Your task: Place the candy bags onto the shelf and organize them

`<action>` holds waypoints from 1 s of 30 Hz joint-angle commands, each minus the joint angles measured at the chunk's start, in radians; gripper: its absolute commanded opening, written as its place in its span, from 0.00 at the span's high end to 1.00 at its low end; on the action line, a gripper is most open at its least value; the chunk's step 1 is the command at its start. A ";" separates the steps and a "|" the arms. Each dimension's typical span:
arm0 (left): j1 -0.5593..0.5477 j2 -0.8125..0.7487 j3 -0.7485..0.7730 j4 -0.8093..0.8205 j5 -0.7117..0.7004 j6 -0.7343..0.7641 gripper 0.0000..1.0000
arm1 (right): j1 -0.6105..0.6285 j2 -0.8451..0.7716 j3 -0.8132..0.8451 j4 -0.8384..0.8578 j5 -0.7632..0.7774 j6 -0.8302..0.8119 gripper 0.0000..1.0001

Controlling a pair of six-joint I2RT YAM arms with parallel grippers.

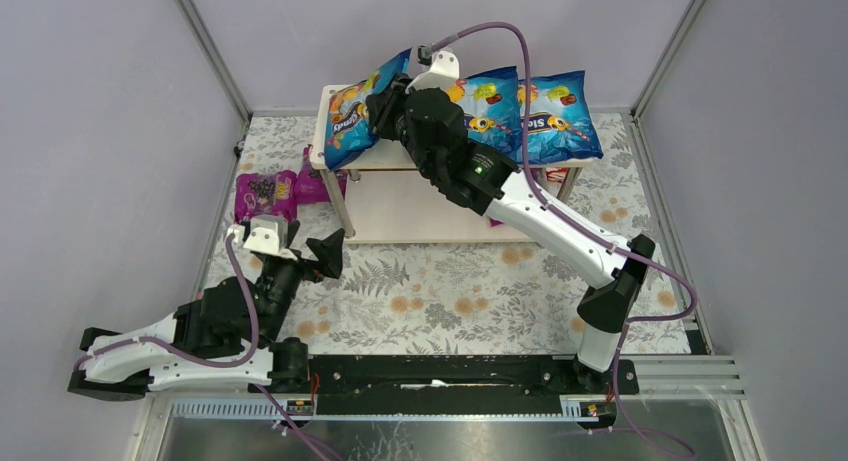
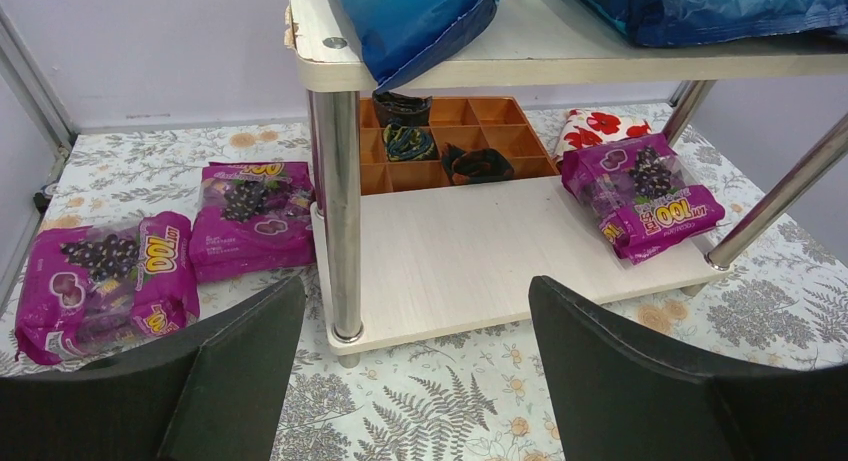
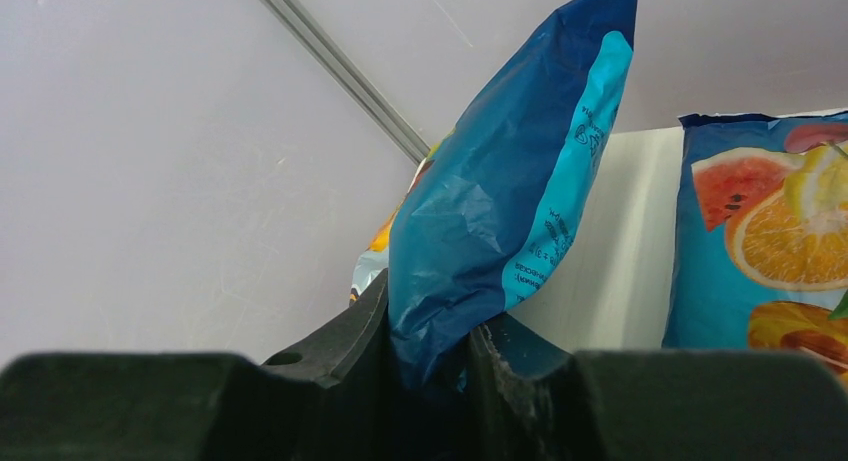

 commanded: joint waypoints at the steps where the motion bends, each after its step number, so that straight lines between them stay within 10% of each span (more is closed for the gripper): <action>1: 0.003 0.021 -0.004 0.040 0.008 0.018 0.13 | -0.003 -0.033 0.000 0.042 0.044 -0.018 1.00; 9: 0.004 0.019 -0.004 0.037 0.002 0.015 0.12 | 0.000 -0.051 -0.034 0.012 0.011 -0.014 0.99; 20: 0.006 0.045 -0.003 0.045 0.007 0.017 0.12 | -0.001 -0.072 0.070 -0.162 -0.063 -0.133 0.42; 30: 0.008 0.064 -0.007 0.054 0.012 0.016 0.12 | -0.002 -0.150 0.156 -0.398 -0.023 -0.288 0.10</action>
